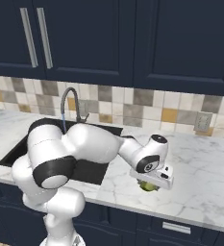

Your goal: Turn on the sink faucet. Then move the lemon wedge from the counter to the sink. Turn off the sink. Move the vegetable from the sink to the pot next to the stove. Finally move the pot to the rear left burner.

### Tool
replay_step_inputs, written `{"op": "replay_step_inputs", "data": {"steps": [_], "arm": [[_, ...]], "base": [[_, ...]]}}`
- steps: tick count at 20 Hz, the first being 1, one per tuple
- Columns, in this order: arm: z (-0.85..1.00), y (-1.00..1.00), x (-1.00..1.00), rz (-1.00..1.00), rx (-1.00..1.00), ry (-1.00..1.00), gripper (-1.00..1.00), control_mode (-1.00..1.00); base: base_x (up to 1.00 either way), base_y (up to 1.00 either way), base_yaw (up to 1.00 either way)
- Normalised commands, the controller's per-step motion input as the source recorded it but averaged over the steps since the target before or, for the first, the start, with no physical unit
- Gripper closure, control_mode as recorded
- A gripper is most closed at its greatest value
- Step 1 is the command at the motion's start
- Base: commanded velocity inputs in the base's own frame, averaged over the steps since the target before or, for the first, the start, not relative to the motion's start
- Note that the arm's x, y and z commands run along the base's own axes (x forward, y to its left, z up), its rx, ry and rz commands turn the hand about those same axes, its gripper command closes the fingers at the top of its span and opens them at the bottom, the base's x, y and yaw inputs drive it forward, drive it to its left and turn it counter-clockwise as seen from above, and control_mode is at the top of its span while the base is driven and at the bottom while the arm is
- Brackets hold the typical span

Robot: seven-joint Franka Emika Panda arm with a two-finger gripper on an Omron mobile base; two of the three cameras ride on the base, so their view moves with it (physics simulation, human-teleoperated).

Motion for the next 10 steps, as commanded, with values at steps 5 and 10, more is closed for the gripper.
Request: {"op": "replay_step_inputs", "data": {"steps": [5,10], "arm": [[0.43,0.75,-0.02,0.03,-0.03,-0.06,1.00,-1.00],[0.38,1.00,0.01,0.02,-0.06,0.00,1.00,-1.00]], "base": [[0.00,0.00,0.00],[0.00,0.00,0.00]]}}
